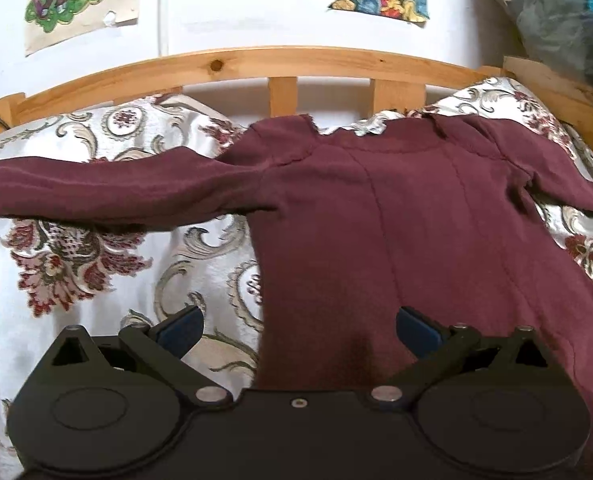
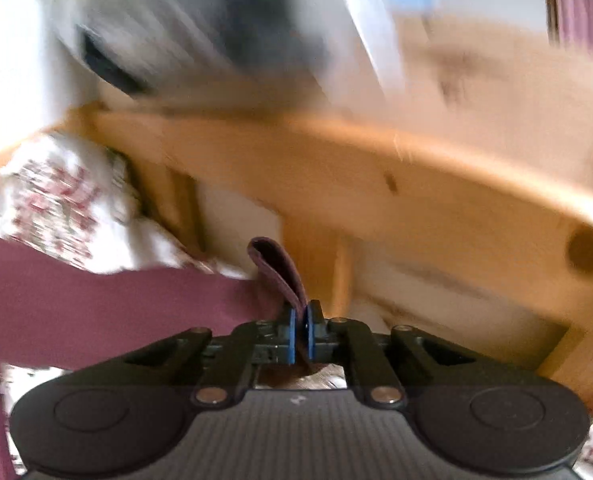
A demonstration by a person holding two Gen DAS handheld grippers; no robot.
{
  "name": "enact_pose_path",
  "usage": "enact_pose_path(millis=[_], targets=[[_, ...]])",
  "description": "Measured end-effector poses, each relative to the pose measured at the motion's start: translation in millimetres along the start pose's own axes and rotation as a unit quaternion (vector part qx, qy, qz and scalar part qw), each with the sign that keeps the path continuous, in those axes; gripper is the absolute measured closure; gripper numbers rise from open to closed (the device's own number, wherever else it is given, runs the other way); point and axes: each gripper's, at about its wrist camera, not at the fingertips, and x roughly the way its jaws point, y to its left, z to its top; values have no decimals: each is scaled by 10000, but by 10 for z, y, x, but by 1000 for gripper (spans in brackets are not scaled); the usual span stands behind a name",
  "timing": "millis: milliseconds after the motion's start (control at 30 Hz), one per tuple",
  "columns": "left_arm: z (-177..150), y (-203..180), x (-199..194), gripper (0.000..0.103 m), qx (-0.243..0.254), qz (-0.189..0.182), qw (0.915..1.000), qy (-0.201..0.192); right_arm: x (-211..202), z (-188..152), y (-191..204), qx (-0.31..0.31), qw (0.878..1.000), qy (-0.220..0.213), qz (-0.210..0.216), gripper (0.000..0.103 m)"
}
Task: Fold small clothes
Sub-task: 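Carry the cuff with the right tool across the shirt body and release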
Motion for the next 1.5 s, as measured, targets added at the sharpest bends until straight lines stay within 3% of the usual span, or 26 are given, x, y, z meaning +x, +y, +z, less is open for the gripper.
enact_pose_path(millis=[167, 267, 500, 600, 767, 1100, 1167, 1233, 1300, 1400, 1467, 1500], targets=[[59, 142, -39, 1, -209, 95, 9997, 94, -539, 303, 491, -578, 9935, -485, 857, 96], [98, 256, -89, 1, -483, 84, 9988, 87, -867, 465, 905, -964, 9803, -714, 1568, 96], [195, 386, -236, 1, -639, 181, 9977, -162, -1538, 436, 2091, -2081, 9211, -1056, 3117, 96], [221, 432, -284, 1, -735, 174, 9968, -256, -1681, 204, 2560, -2522, 8893, -981, 3687, 96], [229, 467, -292, 1, -902, 79, 9954, -312, -1818, -260, 3015, -2956, 8490, -659, 4330, 96], [148, 455, -164, 1, -926, -117, 9954, -205, -1607, -871, 3303, -3270, 8072, 142, 4911, 95], [130, 453, -137, 1, -924, -178, 9954, -191, -1557, -867, 3253, -3163, 8036, 293, 5033, 84], [118, 461, -120, 1, -930, -273, 9950, -233, -1507, -851, 3193, -3106, 8051, 364, 5040, 43], [110, 461, -113, 1, -912, -349, 9947, -319, -1464, -803, 3058, -3066, 8043, 350, 5077, 29], [113, 458, -99, 1, -889, -470, 9939, -462, -1360, -732, 2883, -3084, 8155, 420, 4880, 23], [128, 454, -66, 1, -932, -594, 9924, -546, -1215, -658, 2753, -3041, 8345, 384, 4579, 20], [144, 444, -34, 1, -942, -605, 9921, -567, -1105, -604, 2681, -2997, 8502, 340, 4315, 20]])
